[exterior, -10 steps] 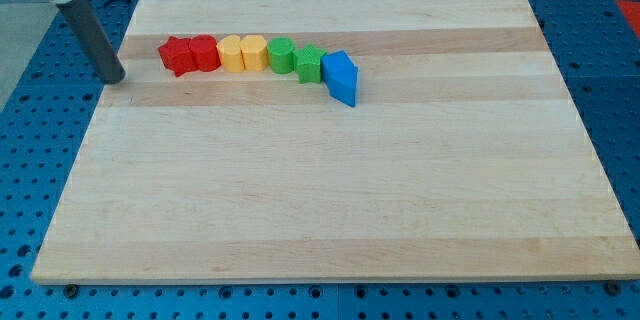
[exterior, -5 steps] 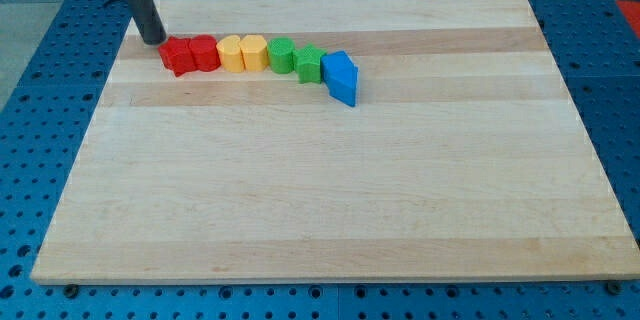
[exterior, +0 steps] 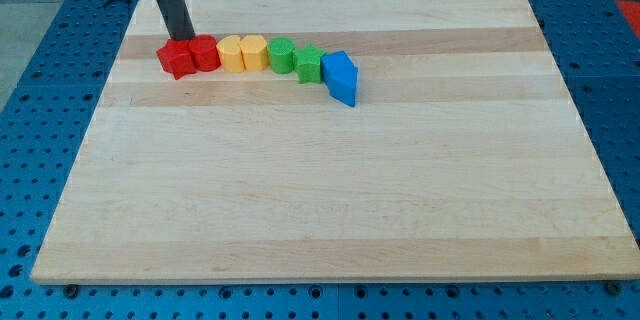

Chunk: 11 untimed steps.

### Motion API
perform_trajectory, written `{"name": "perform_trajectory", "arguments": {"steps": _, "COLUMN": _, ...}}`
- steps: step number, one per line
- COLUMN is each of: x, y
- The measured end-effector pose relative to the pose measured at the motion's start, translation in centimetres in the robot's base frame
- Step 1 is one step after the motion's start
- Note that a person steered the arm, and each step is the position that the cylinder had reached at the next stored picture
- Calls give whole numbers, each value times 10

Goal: Nudge red star down a bit

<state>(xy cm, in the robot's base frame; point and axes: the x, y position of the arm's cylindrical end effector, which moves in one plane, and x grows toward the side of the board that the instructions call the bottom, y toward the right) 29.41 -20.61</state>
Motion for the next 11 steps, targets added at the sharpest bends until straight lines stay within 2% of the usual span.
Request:
{"name": "perform_trajectory", "arguments": {"steps": 8, "x": 0, "y": -11}}
{"name": "perform_trajectory", "arguments": {"steps": 11, "x": 0, "y": 17}}
